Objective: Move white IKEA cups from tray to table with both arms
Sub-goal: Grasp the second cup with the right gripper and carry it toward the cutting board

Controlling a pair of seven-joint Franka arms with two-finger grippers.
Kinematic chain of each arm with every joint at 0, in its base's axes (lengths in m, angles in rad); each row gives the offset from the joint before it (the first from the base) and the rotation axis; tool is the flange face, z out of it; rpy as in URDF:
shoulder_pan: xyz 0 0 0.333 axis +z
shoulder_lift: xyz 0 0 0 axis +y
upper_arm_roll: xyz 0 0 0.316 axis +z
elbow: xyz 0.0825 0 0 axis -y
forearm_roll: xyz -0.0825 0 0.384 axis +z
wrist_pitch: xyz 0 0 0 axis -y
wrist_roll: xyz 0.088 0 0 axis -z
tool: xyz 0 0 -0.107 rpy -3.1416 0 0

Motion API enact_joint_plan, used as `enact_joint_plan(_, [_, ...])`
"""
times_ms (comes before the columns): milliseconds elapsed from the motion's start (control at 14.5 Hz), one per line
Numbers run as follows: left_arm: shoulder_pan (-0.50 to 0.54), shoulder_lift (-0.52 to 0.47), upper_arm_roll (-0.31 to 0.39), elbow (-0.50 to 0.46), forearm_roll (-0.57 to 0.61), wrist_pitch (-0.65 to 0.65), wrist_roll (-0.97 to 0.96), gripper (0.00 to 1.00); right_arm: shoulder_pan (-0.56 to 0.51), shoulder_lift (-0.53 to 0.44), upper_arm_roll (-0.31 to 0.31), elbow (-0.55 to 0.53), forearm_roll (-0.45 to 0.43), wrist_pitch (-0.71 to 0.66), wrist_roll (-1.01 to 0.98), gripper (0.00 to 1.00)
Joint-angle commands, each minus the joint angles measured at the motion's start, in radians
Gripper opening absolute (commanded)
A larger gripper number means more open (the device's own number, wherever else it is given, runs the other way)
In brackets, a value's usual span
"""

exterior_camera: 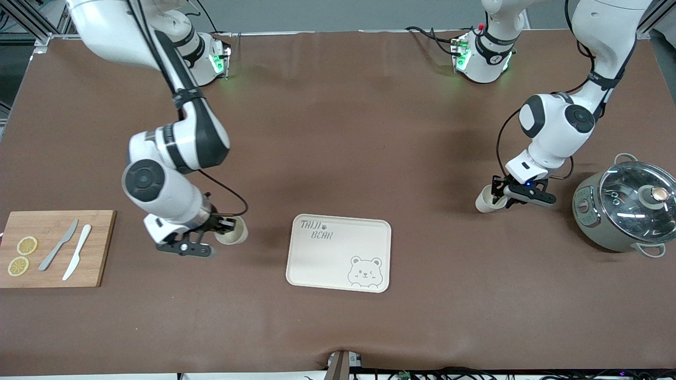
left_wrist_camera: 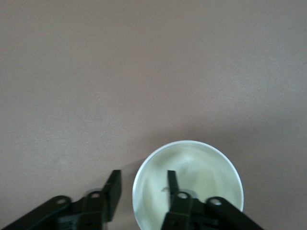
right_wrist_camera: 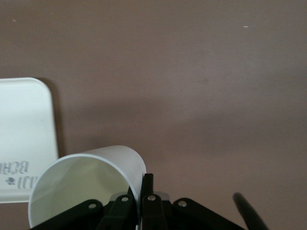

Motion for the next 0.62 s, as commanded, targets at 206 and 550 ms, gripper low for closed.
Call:
enact_joint_plan(206, [0.012,-0.071,-0.01,0.003,-0.025,-0.042,-0.011,1.0,-0.078,-0.076,0.021,-0.241,0.001,0.207,-0.163,0.0])
enact_joint_plan(550, [0.006,-0.313,-0.021,0.226,-0.027,-0.686,-0.158,1.0,-0.164,-0.07,0.022,-0.341,0.001,0.352,-0.335,0.0])
